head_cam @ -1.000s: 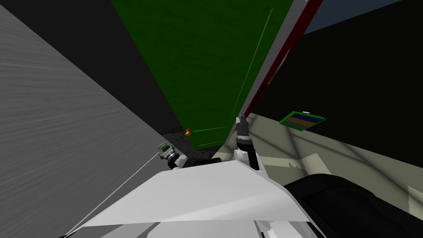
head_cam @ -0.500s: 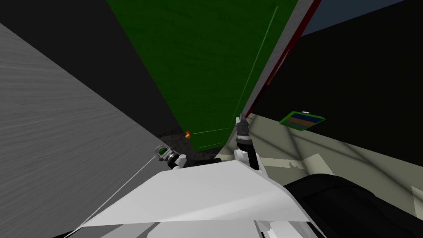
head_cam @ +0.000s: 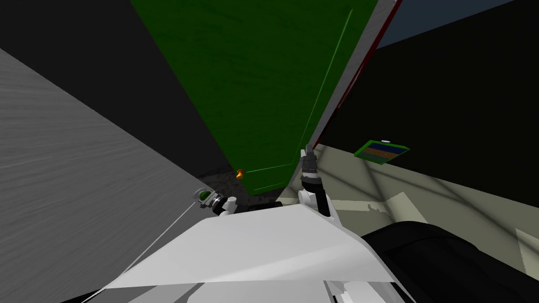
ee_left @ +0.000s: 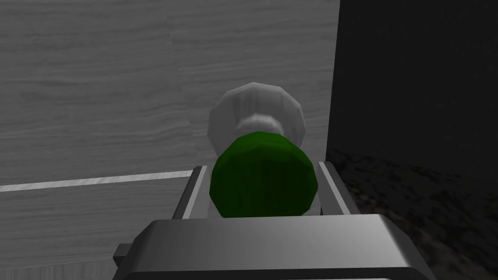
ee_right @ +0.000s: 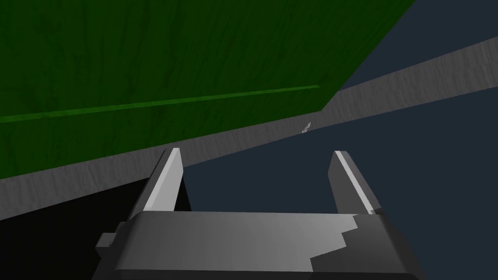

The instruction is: Push the door open

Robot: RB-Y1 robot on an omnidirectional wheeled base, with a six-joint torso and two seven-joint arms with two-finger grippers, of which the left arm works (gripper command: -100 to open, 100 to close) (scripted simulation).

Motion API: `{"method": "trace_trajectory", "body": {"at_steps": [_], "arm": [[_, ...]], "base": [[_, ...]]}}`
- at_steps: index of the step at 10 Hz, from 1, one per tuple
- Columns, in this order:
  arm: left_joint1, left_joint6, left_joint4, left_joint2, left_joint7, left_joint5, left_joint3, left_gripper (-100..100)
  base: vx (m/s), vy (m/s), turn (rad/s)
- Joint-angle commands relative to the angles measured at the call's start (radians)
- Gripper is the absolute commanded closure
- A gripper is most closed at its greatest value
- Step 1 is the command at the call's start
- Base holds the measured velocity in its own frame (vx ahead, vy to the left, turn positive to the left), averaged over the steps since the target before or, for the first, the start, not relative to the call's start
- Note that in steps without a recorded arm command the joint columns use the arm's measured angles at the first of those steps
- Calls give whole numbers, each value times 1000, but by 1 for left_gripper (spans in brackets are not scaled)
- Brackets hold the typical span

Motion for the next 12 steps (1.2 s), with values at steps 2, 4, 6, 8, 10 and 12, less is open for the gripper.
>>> {"method": "trace_trajectory", "body": {"at_steps": [2, 4, 6, 8, 10, 12], "arm": [[29, -13, -47, 17, -30, 30, 43, 100], [28, -27, -44, 27, -36, 45, 63, 100], [28, -34, -42, 32, -39, 52, 73, 100], [26, -50, -38, 41, -46, 69, 96, 100], [26, -50, -38, 41, -46, 69, 96, 100], [24, -67, -34, 49, -54, 86, 119, 100]], "base": [[-39, 121, -168], [-16, 114, -102], [-7, 72, -77], [-15, 71, -112], [0, 44, -32], [-6, 46, -92]]}}
